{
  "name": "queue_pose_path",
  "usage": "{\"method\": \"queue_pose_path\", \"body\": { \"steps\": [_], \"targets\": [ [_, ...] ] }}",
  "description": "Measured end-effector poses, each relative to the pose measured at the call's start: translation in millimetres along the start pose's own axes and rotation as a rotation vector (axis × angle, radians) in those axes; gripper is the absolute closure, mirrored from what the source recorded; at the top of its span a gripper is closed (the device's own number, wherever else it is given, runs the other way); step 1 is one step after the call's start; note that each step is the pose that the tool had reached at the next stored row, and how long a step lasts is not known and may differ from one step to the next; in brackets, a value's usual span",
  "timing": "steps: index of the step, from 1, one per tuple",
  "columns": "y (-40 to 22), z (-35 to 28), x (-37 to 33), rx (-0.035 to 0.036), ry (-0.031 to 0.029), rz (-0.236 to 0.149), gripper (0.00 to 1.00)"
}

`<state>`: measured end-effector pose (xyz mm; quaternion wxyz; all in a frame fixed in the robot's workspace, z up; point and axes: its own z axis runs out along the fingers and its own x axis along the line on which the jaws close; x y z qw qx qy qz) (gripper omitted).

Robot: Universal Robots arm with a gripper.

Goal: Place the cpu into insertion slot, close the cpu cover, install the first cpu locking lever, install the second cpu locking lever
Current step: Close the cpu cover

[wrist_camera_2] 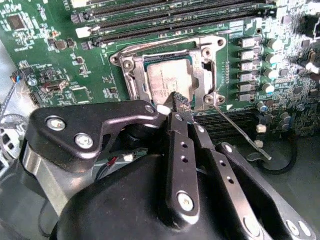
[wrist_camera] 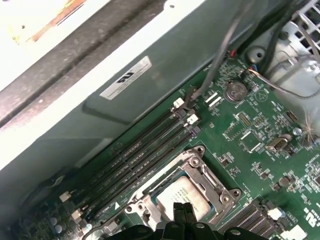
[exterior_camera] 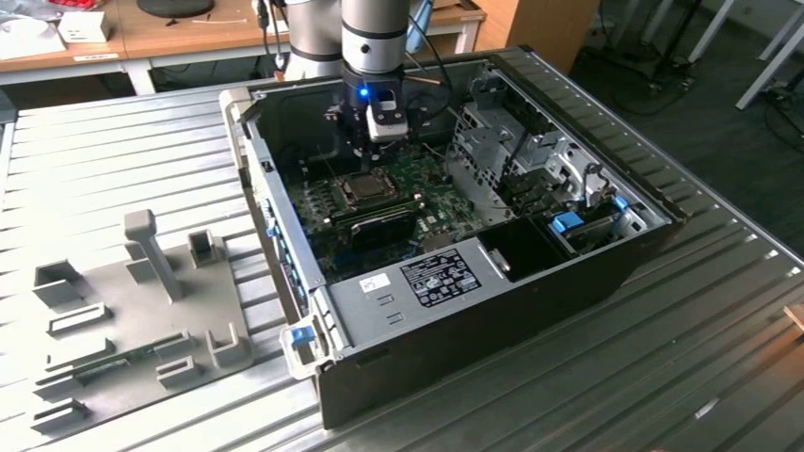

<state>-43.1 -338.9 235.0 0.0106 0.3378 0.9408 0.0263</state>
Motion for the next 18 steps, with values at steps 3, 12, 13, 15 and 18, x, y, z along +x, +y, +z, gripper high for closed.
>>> {"method": "queue_pose_path", "body": {
  "steps": [3,12,13,15,18],
  "targets": [
    [0.0,0.0,0.0,-0.0001,0.0017,-0.03,0.9],
    [0.0,0.0,0.0,-0.0003,0.008,-0.14,0.9],
    [0.0,0.0,0.0,-0.0003,0.0087,-0.153,0.9],
    [0.0,0.0,0.0,-0.0004,0.0101,-0.177,0.9],
    [0.0,0.0,0.0,-0.0005,0.0123,-0.215,0.9]
  ]
}}
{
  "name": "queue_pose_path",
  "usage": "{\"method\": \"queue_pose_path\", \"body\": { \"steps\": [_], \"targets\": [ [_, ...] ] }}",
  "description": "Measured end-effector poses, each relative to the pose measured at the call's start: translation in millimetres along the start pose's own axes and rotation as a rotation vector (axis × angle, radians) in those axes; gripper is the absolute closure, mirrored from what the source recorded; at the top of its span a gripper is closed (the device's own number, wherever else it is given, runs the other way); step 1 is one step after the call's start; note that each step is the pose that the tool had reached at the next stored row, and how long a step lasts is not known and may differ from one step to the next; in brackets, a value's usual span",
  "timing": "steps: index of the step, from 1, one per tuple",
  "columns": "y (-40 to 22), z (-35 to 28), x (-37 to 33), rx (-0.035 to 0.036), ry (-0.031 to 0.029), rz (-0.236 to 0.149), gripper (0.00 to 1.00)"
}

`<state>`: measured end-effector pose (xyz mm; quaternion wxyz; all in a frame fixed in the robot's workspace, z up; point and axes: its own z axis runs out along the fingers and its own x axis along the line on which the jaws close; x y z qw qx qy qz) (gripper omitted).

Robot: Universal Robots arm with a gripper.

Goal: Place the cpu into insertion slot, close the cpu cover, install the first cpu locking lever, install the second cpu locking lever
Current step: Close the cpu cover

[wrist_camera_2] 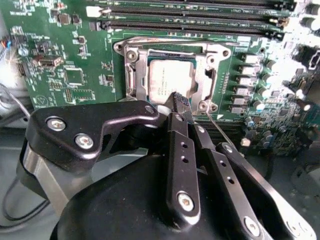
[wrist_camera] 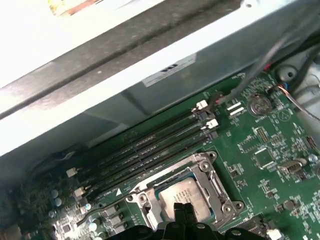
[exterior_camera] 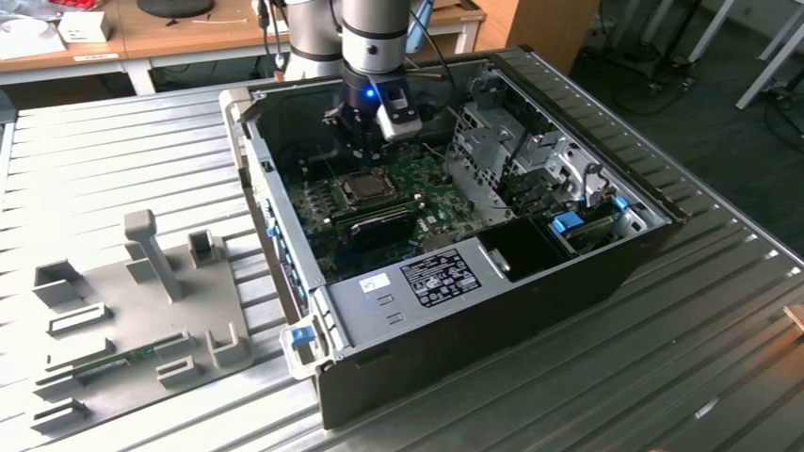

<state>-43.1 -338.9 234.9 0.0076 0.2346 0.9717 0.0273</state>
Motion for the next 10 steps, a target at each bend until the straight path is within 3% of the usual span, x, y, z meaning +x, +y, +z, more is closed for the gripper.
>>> {"method": "queue_pose_path", "body": {
  "steps": [10],
  "targets": [
    [0.0,0.0,0.0,-0.0002,0.0068,-0.121,0.9]
  ]
}}
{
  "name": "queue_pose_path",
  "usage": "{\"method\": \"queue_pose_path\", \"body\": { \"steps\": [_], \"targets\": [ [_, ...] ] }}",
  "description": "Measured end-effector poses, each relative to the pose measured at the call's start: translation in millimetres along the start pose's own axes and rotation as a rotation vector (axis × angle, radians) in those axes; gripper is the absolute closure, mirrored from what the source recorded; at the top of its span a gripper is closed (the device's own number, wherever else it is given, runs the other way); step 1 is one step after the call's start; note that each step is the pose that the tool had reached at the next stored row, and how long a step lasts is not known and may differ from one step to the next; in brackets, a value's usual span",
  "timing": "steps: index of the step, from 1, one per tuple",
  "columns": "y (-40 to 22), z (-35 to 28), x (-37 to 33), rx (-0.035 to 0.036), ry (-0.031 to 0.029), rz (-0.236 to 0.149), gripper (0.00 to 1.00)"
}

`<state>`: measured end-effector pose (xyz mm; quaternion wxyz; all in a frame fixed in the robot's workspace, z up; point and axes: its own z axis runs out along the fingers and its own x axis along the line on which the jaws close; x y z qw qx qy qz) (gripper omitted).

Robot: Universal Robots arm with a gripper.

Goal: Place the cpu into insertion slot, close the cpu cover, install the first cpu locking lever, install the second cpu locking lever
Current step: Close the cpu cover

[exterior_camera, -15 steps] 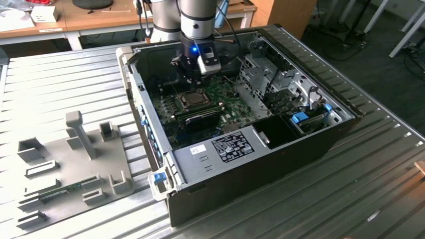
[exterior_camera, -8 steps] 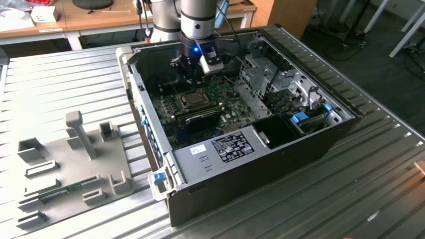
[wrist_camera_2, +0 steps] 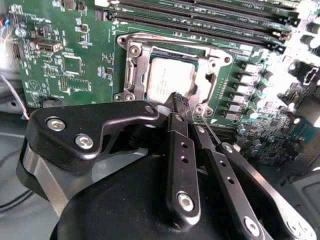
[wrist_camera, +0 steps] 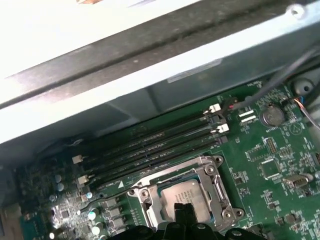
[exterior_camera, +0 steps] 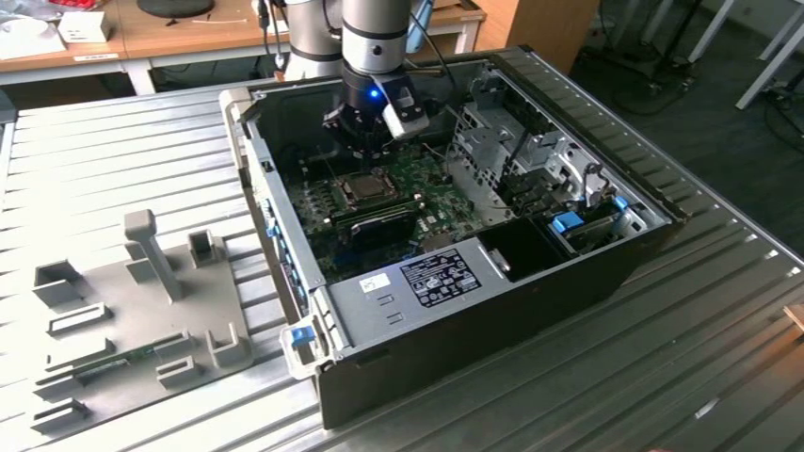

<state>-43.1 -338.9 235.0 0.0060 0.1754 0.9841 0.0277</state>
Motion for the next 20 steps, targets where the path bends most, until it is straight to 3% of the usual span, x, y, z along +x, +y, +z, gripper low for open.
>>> {"method": "queue_pose_path", "body": {
  "steps": [20],
  "targets": [
    [0.0,0.0,0.0,-0.0004,0.0133,-0.235,0.9]
  ]
}}
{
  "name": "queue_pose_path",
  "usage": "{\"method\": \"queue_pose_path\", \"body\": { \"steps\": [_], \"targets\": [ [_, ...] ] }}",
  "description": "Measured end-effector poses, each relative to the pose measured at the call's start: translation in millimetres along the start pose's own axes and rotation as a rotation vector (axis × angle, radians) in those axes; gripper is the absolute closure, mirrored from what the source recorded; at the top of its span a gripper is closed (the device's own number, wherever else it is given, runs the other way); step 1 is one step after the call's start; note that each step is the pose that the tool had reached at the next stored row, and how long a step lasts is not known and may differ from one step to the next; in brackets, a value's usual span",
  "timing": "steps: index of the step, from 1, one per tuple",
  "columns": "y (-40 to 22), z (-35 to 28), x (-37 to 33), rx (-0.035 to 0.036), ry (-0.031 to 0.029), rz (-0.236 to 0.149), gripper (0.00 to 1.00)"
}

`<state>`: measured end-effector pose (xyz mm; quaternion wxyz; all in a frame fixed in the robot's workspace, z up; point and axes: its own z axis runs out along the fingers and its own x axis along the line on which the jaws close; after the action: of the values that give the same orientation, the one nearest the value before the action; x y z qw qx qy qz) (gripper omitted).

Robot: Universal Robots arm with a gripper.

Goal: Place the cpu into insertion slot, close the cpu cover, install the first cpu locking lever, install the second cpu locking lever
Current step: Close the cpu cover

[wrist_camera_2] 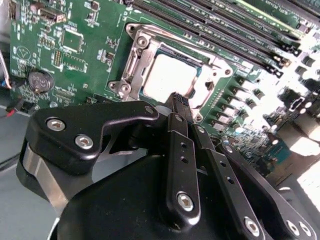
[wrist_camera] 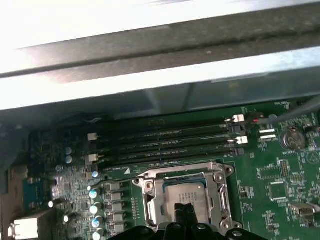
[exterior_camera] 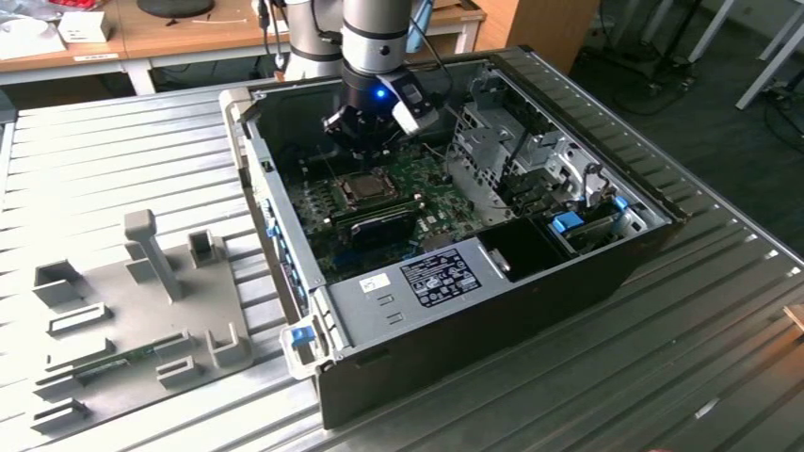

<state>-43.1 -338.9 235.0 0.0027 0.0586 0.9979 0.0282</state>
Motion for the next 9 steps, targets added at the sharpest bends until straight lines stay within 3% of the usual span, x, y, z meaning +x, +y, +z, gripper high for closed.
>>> {"method": "queue_pose_path", "body": {
  "steps": [9],
  "targets": [
    [0.0,0.2,0.0,0.0003,0.0063,-0.114,0.9]
  ]
}}
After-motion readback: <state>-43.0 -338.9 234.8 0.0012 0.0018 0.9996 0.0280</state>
